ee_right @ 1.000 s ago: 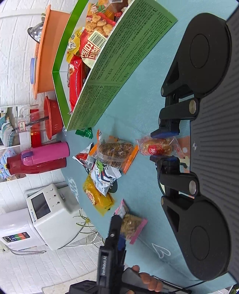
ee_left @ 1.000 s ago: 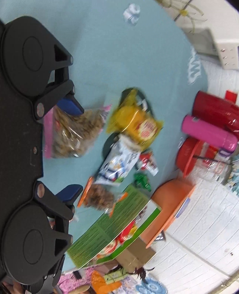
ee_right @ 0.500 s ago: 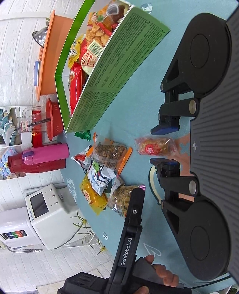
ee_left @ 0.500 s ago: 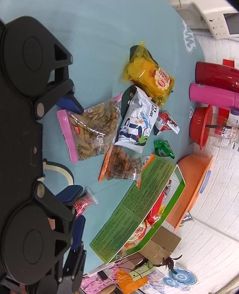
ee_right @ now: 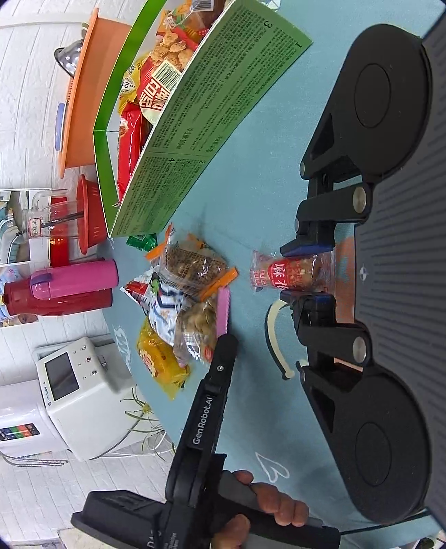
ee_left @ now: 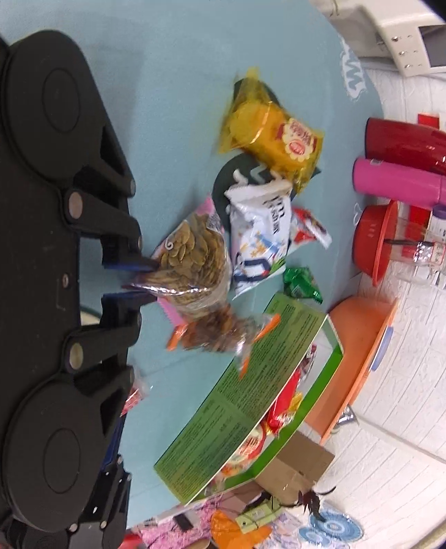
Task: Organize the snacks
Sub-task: 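Grasp the clear pink-labeled seed bag with the left gripper while the right grasps the red stick snack, then carry both held snacks into the green box and open both grippers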
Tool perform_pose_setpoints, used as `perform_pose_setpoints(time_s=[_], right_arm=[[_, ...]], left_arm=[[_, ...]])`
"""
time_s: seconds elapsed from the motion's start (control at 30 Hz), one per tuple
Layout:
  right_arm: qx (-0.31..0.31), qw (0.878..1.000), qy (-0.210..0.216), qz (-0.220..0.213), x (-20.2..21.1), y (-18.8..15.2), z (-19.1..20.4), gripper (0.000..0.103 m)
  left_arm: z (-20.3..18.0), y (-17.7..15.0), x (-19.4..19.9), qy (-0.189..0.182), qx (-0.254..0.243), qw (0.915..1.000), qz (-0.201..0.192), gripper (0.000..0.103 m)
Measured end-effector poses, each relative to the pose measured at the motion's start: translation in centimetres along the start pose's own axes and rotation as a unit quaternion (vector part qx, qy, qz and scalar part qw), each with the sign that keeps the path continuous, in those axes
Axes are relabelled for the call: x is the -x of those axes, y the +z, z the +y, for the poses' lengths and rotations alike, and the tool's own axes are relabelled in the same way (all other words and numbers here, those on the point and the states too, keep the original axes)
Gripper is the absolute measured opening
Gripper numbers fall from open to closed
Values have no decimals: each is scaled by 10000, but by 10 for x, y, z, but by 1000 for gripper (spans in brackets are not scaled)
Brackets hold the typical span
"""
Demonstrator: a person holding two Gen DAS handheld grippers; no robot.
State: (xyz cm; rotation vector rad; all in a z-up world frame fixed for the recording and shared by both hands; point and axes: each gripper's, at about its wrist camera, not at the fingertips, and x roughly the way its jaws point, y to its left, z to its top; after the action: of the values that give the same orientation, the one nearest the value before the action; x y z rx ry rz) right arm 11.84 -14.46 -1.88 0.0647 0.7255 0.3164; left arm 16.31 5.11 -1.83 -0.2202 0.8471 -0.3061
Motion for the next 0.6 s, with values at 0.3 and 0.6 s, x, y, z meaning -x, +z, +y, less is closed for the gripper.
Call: perform_pose_setpoints(time_s=[0.3,0.6], right_arm=[[-84,9999,-32,-133,12,0,-6,37],[-226,9997,20,-45,6,-4,-6,38]], left_arm=[[16,-9,27,-217,1137,9926,-372,103],[-9,15,-2,493,1084,9910,-613,103]])
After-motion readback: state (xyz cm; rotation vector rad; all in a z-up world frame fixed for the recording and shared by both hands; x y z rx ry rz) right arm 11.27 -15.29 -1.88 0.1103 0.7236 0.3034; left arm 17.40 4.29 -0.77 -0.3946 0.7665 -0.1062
